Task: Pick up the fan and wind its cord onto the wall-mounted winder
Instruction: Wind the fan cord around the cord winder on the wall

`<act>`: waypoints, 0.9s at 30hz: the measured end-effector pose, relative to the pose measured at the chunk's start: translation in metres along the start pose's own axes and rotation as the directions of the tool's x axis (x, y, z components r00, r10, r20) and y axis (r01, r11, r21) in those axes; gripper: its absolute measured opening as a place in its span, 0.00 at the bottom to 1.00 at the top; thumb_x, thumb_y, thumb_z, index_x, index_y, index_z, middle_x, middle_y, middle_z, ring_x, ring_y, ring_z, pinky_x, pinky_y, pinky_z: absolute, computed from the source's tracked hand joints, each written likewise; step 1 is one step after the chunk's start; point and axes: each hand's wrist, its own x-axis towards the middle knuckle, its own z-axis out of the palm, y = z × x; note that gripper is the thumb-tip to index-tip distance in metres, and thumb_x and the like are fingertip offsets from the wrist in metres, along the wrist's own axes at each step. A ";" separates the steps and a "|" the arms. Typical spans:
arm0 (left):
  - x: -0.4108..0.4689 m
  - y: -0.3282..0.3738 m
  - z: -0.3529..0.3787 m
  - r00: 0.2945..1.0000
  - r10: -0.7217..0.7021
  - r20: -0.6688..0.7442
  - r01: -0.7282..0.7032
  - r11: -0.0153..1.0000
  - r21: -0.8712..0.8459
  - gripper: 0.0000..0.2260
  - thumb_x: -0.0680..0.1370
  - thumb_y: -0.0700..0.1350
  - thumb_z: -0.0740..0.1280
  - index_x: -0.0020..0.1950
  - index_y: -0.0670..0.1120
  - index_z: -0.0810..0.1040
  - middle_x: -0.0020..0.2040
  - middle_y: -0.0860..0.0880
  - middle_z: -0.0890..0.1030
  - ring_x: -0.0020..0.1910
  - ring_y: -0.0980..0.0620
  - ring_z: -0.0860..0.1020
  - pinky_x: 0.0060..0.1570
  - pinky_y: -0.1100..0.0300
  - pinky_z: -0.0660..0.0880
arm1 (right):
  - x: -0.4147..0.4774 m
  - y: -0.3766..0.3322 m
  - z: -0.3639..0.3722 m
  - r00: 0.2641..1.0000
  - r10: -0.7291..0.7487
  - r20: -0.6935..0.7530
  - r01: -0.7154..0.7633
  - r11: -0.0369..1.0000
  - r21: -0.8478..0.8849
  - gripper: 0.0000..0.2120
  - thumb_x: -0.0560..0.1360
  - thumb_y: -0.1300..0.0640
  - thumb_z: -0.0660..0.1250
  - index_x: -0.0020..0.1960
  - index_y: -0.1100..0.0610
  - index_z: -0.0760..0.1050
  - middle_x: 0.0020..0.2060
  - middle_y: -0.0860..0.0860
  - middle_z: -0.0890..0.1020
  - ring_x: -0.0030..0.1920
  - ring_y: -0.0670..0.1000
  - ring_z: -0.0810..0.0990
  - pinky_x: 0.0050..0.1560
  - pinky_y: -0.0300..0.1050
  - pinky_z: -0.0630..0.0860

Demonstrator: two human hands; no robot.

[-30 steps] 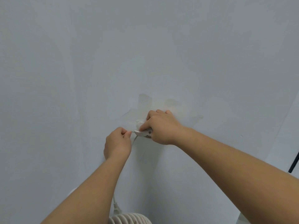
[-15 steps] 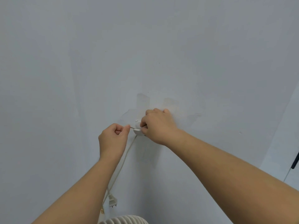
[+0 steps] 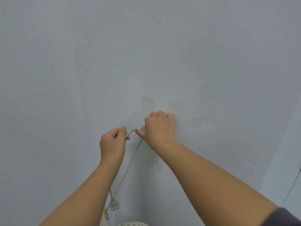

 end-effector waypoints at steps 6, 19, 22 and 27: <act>0.000 -0.001 -0.003 0.999 0.023 0.022 -0.025 0.998 0.060 0.18 0.75 0.47 0.62 0.26 0.44 0.70 0.22 0.51 0.64 0.27 0.50 0.61 0.29 0.60 0.61 | 0.003 0.000 0.001 0.997 0.026 -0.067 -0.025 0.999 0.022 0.07 0.79 0.54 0.58 0.42 0.53 0.67 0.44 0.49 0.78 0.42 0.52 0.65 0.45 0.48 0.56; -0.003 -0.008 0.007 0.964 0.094 0.248 -0.150 0.965 0.216 0.25 0.78 0.50 0.61 0.21 0.47 0.66 0.21 0.54 0.72 0.19 0.58 0.62 0.26 0.62 0.61 | -0.008 0.069 -0.022 0.917 -0.398 -0.026 0.399 0.917 0.012 0.11 0.73 0.67 0.64 0.55 0.58 0.73 0.50 0.54 0.77 0.48 0.57 0.75 0.44 0.49 0.71; -0.011 -0.007 0.018 0.916 0.119 0.383 -0.218 0.950 0.226 0.25 0.79 0.54 0.62 0.23 0.47 0.71 0.21 0.54 0.68 0.21 0.57 0.62 0.24 0.65 0.60 | -0.009 0.089 -0.029 0.824 -0.550 -0.134 0.499 0.817 -0.288 0.07 0.72 0.64 0.65 0.47 0.56 0.78 0.48 0.50 0.81 0.48 0.55 0.78 0.44 0.48 0.72; -0.022 -0.005 0.033 0.845 0.123 0.520 -0.268 0.939 0.214 0.24 0.79 0.57 0.60 0.28 0.47 0.78 0.25 0.48 0.71 0.24 0.54 0.67 0.26 0.64 0.64 | -0.003 0.109 -0.030 0.730 -0.665 -0.155 0.600 0.733 -0.322 0.10 0.68 0.63 0.70 0.46 0.51 0.81 0.54 0.48 0.82 0.54 0.53 0.80 0.49 0.47 0.73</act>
